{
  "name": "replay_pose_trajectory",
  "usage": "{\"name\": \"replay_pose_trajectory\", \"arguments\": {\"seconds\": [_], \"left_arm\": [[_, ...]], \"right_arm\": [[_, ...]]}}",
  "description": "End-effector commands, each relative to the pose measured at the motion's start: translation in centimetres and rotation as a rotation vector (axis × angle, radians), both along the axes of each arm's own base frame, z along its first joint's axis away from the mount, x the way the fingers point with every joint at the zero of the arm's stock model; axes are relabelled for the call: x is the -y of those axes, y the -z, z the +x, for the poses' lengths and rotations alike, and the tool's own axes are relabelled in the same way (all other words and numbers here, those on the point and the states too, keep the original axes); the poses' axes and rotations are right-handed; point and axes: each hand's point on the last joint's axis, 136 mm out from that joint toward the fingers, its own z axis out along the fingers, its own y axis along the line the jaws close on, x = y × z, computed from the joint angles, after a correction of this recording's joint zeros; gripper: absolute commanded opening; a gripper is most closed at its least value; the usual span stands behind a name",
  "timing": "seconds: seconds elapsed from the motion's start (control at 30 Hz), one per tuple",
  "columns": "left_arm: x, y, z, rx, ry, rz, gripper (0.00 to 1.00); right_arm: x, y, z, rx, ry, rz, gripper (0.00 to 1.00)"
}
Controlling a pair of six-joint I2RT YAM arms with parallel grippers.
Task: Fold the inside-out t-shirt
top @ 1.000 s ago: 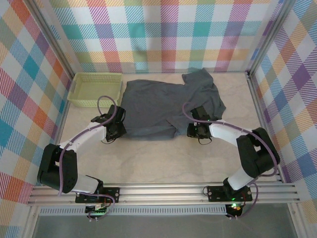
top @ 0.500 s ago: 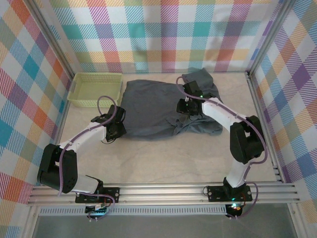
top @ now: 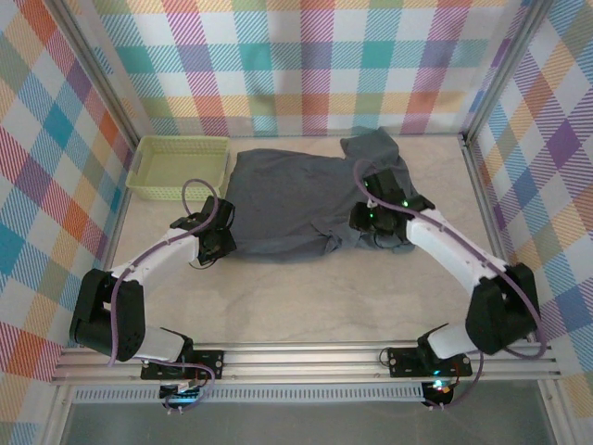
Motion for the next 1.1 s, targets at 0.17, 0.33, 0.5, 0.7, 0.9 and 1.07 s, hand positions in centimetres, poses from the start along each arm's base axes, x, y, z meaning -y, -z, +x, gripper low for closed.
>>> {"name": "replay_pose_trajectory", "arguments": {"seconds": [0.17, 0.33, 0.5, 0.7, 0.9, 1.07], "left_arm": [[0.6, -0.7, -0.1, 0.009, 0.006, -0.027, 0.0], [0.7, -0.8, -0.1, 0.012, 0.005, -0.031, 0.0], [0.8, -0.8, -0.1, 0.014, 0.006, -0.037, 0.0], [0.7, -0.8, -0.1, 0.01, 0.006, -0.031, 0.0], [0.7, -0.7, -0.1, 0.008, 0.005, -0.031, 0.0], [0.8, -0.7, -0.1, 0.007, 0.007, -0.031, 0.0]], "right_arm": [[1.7, 7.8, -0.8, -0.093, 0.073, -0.036, 0.27], [-0.7, 8.3, 0.8, -0.063, -0.014, 0.03, 0.27], [-1.2, 7.9, 2.5, -0.044, -0.027, 0.016, 0.26], [-2.6, 5.8, 3.5, -0.015, -0.058, 0.07, 0.25], [-3.5, 6.2, 4.0, -0.042, -0.073, 0.086, 0.26], [-4.0, 6.7, 4.2, -0.063, -0.083, 0.102, 0.27]]}}
